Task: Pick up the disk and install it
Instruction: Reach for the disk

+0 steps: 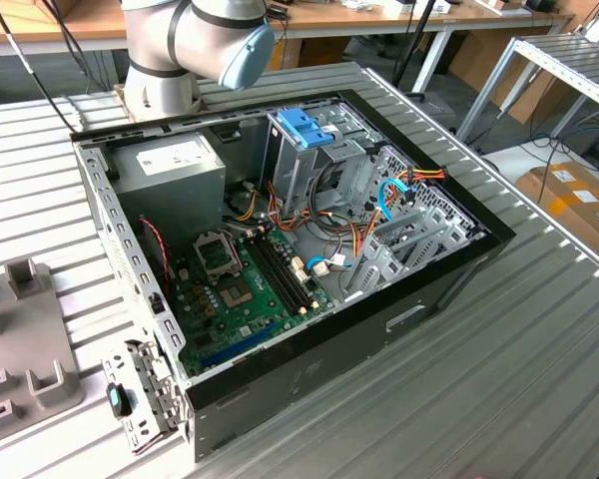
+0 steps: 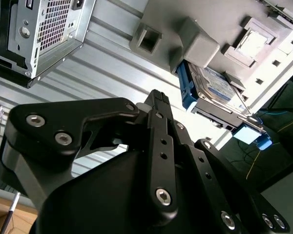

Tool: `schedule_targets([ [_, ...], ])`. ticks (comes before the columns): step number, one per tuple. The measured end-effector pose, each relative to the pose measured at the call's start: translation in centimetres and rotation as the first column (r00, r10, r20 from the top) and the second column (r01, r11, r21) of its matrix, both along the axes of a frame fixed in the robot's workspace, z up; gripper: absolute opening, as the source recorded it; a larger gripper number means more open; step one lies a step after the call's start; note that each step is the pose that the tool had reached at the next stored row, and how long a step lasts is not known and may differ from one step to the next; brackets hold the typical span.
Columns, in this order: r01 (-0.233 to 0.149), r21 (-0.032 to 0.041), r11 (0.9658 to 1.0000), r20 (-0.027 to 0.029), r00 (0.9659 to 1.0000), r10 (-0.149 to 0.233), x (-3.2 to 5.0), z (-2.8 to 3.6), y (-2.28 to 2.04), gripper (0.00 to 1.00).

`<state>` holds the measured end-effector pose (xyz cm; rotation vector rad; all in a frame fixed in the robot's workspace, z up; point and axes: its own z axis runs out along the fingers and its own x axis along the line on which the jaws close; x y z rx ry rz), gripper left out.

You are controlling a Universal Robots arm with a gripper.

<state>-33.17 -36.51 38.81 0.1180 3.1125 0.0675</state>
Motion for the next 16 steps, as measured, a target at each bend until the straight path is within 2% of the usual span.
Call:
schedule_targets([
  [8,0.000,0.0001,1.0000,0.0001,1.0000,0.000,-1.60,-0.10,0.03,0.11],
  [16,0.000,0.0000,1.0000,0.0000,1.0000,0.000,-3.97,-0.19,0.15,0.11],
])
